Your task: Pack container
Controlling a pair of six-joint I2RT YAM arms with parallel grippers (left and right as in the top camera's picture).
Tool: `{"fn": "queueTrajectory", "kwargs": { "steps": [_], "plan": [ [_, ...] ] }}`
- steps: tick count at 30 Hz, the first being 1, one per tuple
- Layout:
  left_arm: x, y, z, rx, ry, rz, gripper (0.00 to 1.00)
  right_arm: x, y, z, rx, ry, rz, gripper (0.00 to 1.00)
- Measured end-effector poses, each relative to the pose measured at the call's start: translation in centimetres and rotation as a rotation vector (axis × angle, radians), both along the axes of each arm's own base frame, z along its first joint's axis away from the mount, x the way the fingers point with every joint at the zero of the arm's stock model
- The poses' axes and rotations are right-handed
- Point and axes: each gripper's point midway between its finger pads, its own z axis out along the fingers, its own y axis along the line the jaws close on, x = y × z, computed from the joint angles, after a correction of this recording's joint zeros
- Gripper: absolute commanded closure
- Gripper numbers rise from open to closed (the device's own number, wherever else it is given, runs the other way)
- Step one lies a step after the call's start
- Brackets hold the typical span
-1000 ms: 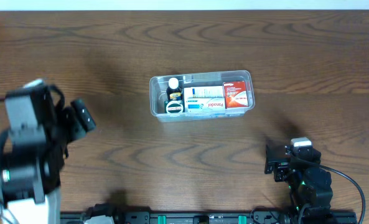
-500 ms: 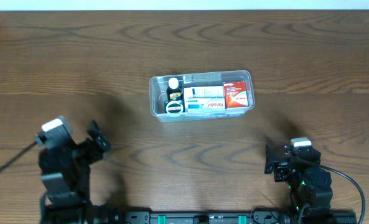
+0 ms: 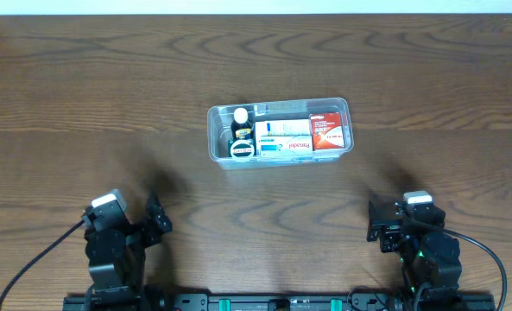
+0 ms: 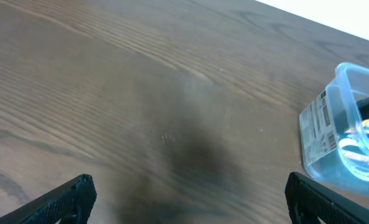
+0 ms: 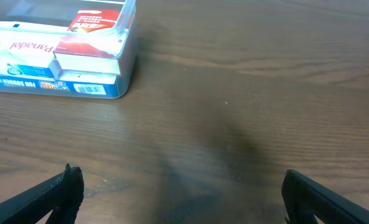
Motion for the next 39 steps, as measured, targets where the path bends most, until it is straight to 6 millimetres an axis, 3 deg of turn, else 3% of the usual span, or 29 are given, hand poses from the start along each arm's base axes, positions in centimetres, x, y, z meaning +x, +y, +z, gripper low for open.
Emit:
{"fn": "queueTrajectory", "kwargs": {
  "steps": [14,39],
  "plan": [
    [0.0,-1.4,-3.5,-0.011,0.014,-0.070,0.02,0.0,0.0,0.0,0.000,0.000,0.000,0.01],
    [0.0,-1.4,-3.5,-0.011,0.014,-0.070,0.02,0.0,0.0,0.0,0.000,0.000,0.000,0.01]
  ]
}}
